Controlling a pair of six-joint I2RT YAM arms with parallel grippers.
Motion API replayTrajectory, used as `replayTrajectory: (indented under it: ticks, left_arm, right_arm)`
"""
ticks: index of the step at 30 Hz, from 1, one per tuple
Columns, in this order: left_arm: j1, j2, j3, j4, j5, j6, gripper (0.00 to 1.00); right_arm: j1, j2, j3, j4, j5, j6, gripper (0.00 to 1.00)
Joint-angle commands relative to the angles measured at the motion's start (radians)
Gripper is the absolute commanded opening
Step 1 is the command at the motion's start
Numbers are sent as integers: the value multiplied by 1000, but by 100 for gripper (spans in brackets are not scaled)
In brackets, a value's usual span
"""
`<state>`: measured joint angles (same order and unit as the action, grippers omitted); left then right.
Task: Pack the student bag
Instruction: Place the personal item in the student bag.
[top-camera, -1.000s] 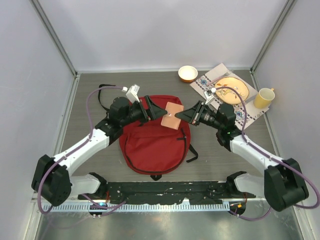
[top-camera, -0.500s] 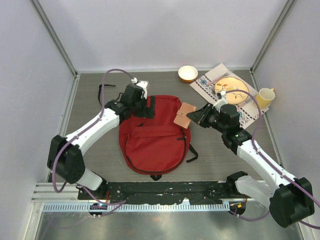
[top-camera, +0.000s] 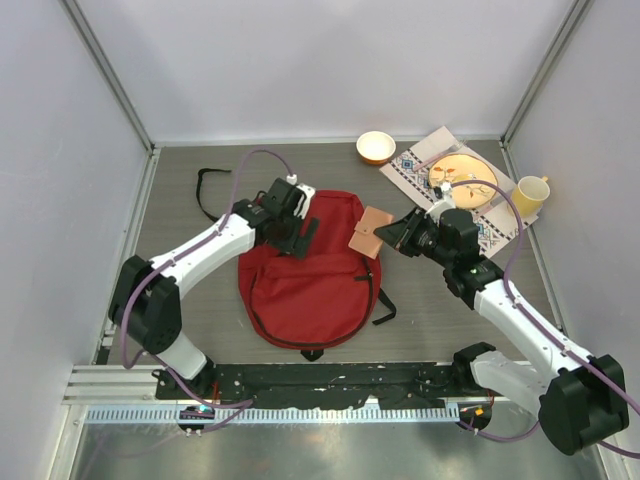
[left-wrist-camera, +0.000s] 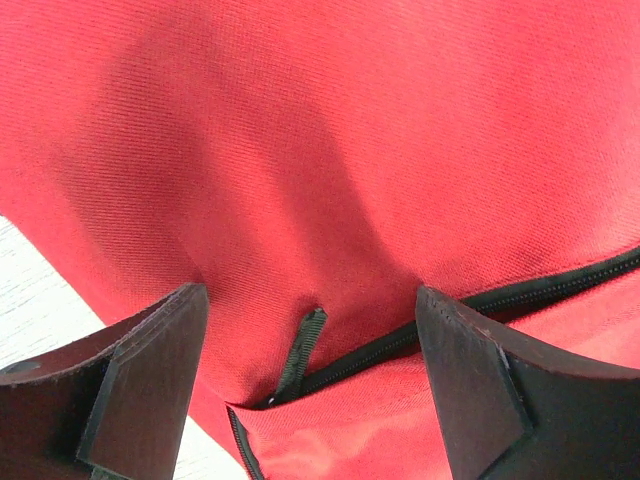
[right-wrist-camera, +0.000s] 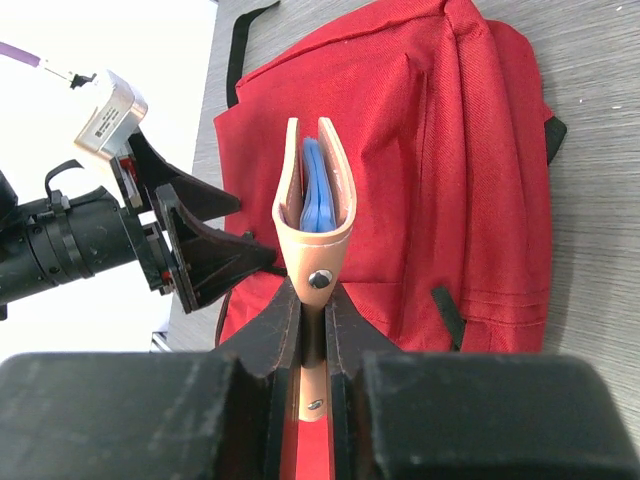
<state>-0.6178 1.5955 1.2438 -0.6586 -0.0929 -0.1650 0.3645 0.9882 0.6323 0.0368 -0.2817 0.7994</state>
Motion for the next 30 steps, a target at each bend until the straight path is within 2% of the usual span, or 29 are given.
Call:
replayTrajectory:
  ticks: [1,7,12,19,24,30]
  left_arm:
    - [-29,-35,8,-41,59,53,87]
    - [-77,-91,-59,-7,-4,48,87]
    - [-137,-117,-122,74,-164,25,87]
    - [-210,-106,-182,178,-283,-5,91]
    - [-218,-94,-214,266,-389,-50,91]
    - [-220,-81,-251,349,-513,-57,78]
  right_arm:
    - [-1,10,29,64,-2,-9,1]
    - [-1,32,24,80,-17,-5,2]
    - [-2,50,27,95,-30,3,2]
    - [-1,63,24,100,-39,6,2]
    - [-1,61,20,106,-40,12,2]
    - [-1,52,9,104,-37,17,2]
